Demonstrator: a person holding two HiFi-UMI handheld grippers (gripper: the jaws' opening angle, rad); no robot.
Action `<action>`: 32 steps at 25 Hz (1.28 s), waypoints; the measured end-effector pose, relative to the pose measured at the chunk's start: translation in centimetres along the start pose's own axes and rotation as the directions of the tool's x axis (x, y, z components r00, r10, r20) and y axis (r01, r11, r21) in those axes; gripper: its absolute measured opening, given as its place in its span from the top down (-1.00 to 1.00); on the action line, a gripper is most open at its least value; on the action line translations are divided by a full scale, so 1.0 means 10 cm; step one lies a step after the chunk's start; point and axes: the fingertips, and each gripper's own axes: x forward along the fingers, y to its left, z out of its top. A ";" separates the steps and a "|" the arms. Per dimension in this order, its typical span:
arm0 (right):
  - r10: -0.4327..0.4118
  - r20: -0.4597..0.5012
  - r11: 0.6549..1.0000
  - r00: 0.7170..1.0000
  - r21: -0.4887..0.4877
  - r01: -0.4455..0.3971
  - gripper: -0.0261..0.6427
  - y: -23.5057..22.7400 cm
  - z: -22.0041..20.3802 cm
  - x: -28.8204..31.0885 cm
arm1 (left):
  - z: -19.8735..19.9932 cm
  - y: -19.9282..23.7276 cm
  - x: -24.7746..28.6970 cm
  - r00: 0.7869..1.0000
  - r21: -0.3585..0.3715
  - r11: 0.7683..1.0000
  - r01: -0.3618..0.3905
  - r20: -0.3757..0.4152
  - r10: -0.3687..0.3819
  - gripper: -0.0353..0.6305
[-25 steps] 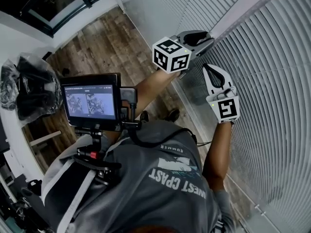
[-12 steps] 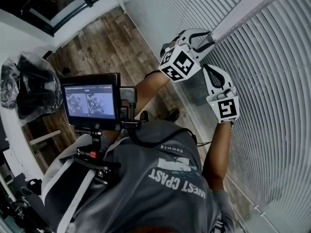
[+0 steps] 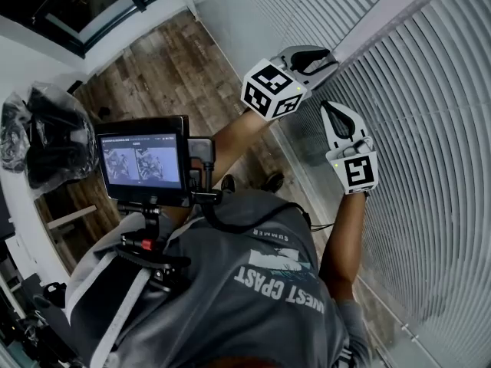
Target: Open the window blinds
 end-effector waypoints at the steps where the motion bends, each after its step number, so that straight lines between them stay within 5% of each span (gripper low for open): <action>1: -0.001 0.001 1.000 1.000 0.002 0.001 0.92 0.01 -0.01 0.00 | -0.01 -0.02 0.00 1.000 0.092 0.996 -0.009 -0.027 0.012 0.53; 2: -0.002 0.002 1.000 1.000 0.004 0.002 0.92 0.01 -0.01 0.00 | -0.02 -0.05 0.01 0.997 0.223 0.974 -0.025 -0.060 0.039 0.53; 3: -0.003 0.002 1.000 1.000 0.006 0.003 0.92 0.01 -0.01 0.00 | -0.04 -0.07 0.02 0.991 0.401 0.915 -0.044 -0.096 0.090 0.53; 4: -0.003 0.002 1.000 1.000 0.005 0.003 0.92 0.00 -0.02 0.00 | -0.06 -0.10 0.04 0.979 0.602 0.797 -0.056 -0.122 0.161 0.53; 5: -0.003 0.000 1.000 1.000 0.004 0.003 0.92 0.00 -0.02 0.00 | -0.09 -0.13 0.06 0.964 0.770 0.636 -0.053 -0.127 0.235 0.53; 6: -0.003 -0.001 1.000 1.000 0.001 0.003 0.92 -0.01 -0.03 0.01 | -0.11 -0.14 0.08 0.952 0.864 0.502 -0.042 -0.119 0.283 0.53; 7: -0.003 -0.002 1.000 1.000 -0.001 0.003 0.92 -0.01 -0.03 0.02 | -0.13 -0.14 0.09 0.948 0.891 0.453 -0.036 -0.112 0.296 0.53; 8: -0.002 -0.003 1.000 1.000 -0.003 0.002 0.92 -0.01 -0.04 0.03 | -0.14 -0.13 0.09 0.952 0.876 0.480 -0.038 -0.115 0.285 0.53; 9: -0.001 -0.003 1.000 1.000 -0.003 0.001 0.92 -0.01 -0.04 0.04 | -0.15 -0.10 0.09 0.957 0.832 0.553 -0.042 -0.125 0.261 0.52; 10: -0.001 -0.003 1.000 1.000 -0.003 0.001 0.92 -0.01 -0.03 0.04 | -0.17 -0.08 0.09 0.964 0.750 0.660 -0.044 -0.140 0.224 0.52; 12: -0.002 -0.003 1.000 1.000 -0.002 0.002 0.92 0.00 -0.03 0.04 | -0.16 -0.05 0.10 0.986 0.432 0.901 -0.031 -0.134 0.098 0.42; 13: -0.004 -0.005 1.000 1.000 -0.001 0.004 0.92 0.01 -0.03 0.03 | -0.13 -0.04 0.09 0.994 0.243 0.970 -0.012 -0.101 0.038 0.37; 15: -0.008 -0.006 1.000 1.000 0.005 0.008 0.92 0.01 -0.03 0.02 | -0.05 0.00 0.06 1.000 0.024 1.000 0.001 -0.030 0.000 0.37; 18: -0.009 -0.004 1.000 1.000 0.006 0.009 0.92 0.01 -0.03 -0.01 | 0.01 0.06 0.02 1.000 -0.063 0.998 -0.014 0.016 0.015 0.51; 22: -0.011 -0.007 1.000 1.000 0.012 0.011 0.92 0.03 -0.03 -0.03 | 0.01 0.07 0.01 1.000 -0.089 0.996 -0.005 0.017 0.007 0.51; 24: -0.011 -0.005 1.000 1.000 0.009 0.011 0.92 0.02 -0.02 -0.03 | 0.02 0.05 0.02 1.000 0.036 0.999 -0.021 -0.016 0.021 0.51; 25: -0.012 -0.001 1.000 1.000 0.006 0.012 0.92 0.01 0.00 -0.03 | 0.01 0.02 0.04 0.997 0.208 0.977 -0.043 -0.053 0.055 0.51; 26: -0.013 0.005 1.000 1.000 0.003 0.013 0.92 -0.01 0.02 -0.02 | 0.00 -0.01 0.07 0.989 0.437 0.897 -0.063 -0.093 0.114 0.51; 28: -0.023 0.025 1.000 0.999 -0.001 0.023 0.92 -0.05 0.08 -0.03 | -0.06 -0.07 0.12 0.962 0.802 0.595 -0.051 -0.120 0.244 0.51; 29: -0.027 0.035 1.000 0.999 -0.004 0.027 0.92 -0.06 0.11 -0.03 | -0.09 -0.09 0.14 0.954 0.881 0.471 -0.032 -0.114 0.276 0.51; 30: -0.028 0.043 1.000 0.999 -0.008 0.029 0.92 -0.06 0.13 -0.02 | -0.11 -0.10 0.15 0.952 0.917 0.397 -0.019 -0.105 0.287 0.51; 31: -0.026 0.047 1.000 0.999 -0.014 0.027 0.92 -0.06 0.15 -0.02 | -0.13 -0.10 0.15 0.954 0.930 0.367 -0.016 -0.096 0.284 0.51; 32: -0.024 0.047 1.000 0.999 -0.018 0.025 0.92 -0.05 0.16 -0.02 | -0.15 -0.09 0.14 0.958 0.923 0.383 -0.022 -0.091 0.273 0.51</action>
